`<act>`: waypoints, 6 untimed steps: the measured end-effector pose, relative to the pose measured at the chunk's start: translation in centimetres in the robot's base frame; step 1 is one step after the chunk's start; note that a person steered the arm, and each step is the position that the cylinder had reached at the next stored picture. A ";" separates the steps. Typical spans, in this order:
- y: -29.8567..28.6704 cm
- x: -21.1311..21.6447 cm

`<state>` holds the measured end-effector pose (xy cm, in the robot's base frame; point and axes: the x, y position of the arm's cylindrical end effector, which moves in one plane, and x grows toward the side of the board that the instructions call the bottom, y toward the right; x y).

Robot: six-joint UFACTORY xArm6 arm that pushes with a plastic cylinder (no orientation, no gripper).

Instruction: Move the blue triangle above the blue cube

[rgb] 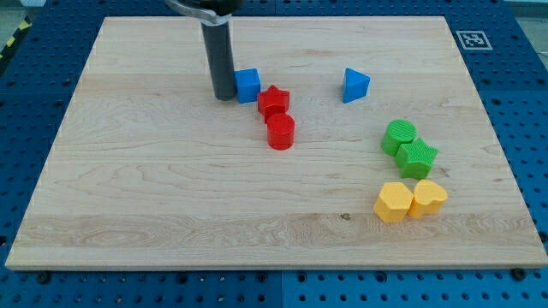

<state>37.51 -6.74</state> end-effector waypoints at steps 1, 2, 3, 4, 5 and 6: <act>1.9 0.0; 2.3 -0.5; -0.8 -3.6; -1.1 -8.1; 4.7 -8.2; 14.7 -6.7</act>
<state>30.81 7.96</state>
